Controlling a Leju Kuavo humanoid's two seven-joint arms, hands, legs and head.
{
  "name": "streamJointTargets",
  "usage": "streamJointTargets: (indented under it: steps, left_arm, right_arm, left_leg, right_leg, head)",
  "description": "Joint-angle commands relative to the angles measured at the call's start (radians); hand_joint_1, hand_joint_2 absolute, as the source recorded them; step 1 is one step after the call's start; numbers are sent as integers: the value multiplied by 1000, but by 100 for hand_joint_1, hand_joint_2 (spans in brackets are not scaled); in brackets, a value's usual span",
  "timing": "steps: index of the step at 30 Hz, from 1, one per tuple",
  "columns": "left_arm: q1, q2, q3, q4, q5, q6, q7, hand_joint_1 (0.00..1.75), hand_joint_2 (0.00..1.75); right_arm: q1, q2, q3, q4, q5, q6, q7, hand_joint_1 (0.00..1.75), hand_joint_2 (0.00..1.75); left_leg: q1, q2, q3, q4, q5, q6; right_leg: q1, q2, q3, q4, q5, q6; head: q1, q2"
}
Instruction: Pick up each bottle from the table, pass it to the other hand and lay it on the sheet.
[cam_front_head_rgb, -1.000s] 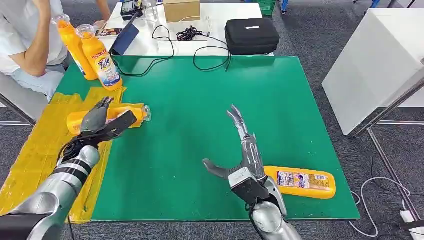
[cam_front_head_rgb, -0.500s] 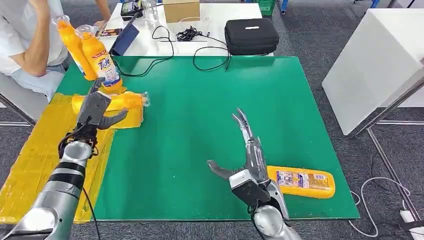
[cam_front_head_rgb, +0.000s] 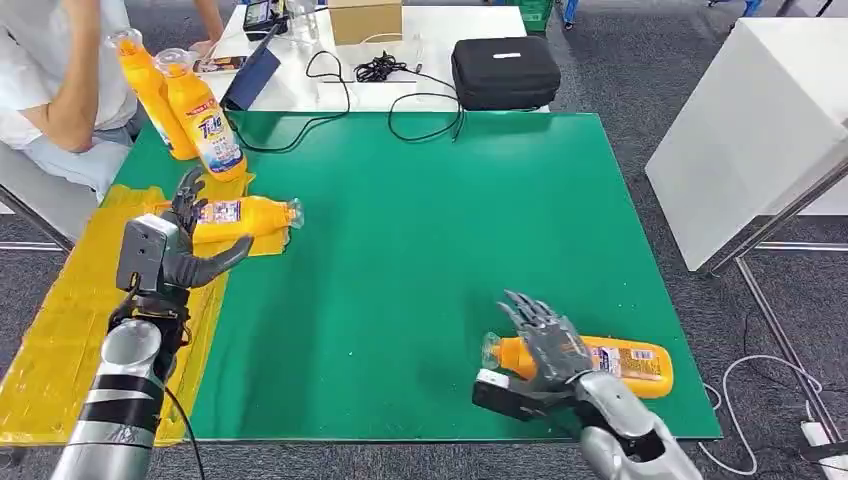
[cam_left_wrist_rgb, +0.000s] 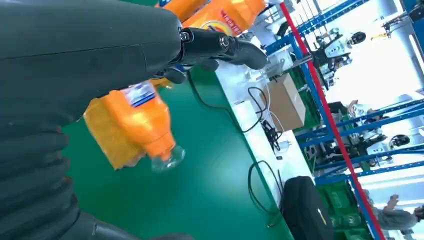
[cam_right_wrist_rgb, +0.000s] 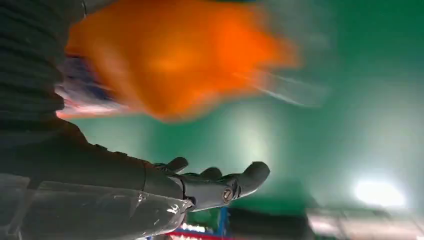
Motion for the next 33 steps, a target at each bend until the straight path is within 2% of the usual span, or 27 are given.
streamJointTargets:
  steps: [1, 6, 8, 9, 10, 21, 25, 29, 31, 33]
  left_arm:
    - [-14, -40, -27, 64, 31, 1, -20, 0, 175]
    - [-14, -39, -27, 63, 31, 1, -20, 0, 175]
    - [-19, -38, -40, 71, 36, 2, -20, 0, 175]
    - [-23, -39, -45, 78, 37, 2, -21, 0, 175]
    - [-22, -42, -47, 81, 39, 5, -21, 0, 175]
    - [8, -52, -54, 80, 11, 47, -13, 0, 175]
    - [19, -53, -47, 72, 9, 45, -12, 0, 175]
    - [11, -55, -50, 85, 10, 42, -12, 0, 175]
    - [9, -56, -54, 89, 10, 40, -12, 0, 175]
    - [5, -57, -58, 97, 9, 42, -9, 0, 175]
  right_arm:
    - [-138, -230, 6, 230, -75, 81, -21, 0, 175]
    - [-136, -223, 11, 229, -71, 79, -17, 0, 175]
    - [-138, -249, 7, 238, -118, 108, -15, 0, 175]
    - [-140, -263, 4, 248, -127, 112, -19, 0, 175]
    - [-140, -274, -1, 258, -128, 113, -22, 0, 175]
    - [-127, -195, -52, 282, -68, 39, 20, 0, 175]
    - [-104, -228, -41, 237, -58, 81, 34, 0, 175]
    - [-89, -256, -45, 241, -85, 128, 22, 0, 175]
    - [-91, -230, -49, 274, -71, 110, 28, 175, 175]
    - [-99, -205, -42, 303, -63, 94, 19, 175, 175]
  left_leg:
    - [0, 0, 6, 0, -2, 0]
    - [0, 0, 5, -1, -1, -1]
    - [2, 1, 13, 0, -5, -2]
    - [0, 0, 3, -1, 0, 0]
    - [1, 1, 6, 0, -2, -1]
    - [2, 2, 6, -1, -1, -1]
    - [2, 3, 10, -2, -3, -2]
    - [1, 1, 5, -1, -1, 0]
    - [2, 0, 8, -1, -2, -1]
    - [2, 1, 6, -1, -1, -1]
  right_leg:
    - [0, -2, 6, 0, -2, -1]
    - [1, -1, 5, -1, -1, -1]
    - [3, -2, 12, -1, -5, -3]
    - [1, -1, 3, -1, -1, -1]
    - [3, -2, 5, -1, -2, -1]
    - [2, -1, 6, -2, -1, -1]
    - [3, 0, 9, -2, -2, -2]
    - [2, -1, 4, -1, -1, -1]
    - [3, -2, 7, -1, -2, -2]
    - [3, -1, 6, -2, -1, -1]
  head:
    - [0, 0]
    - [0, 0]
    - [0, 0]
    - [0, 0]
    - [-1, 0]
    - [0, 0]
    - [0, 0]
    - [0, 0]
    - [0, 0]
    - [0, 0]
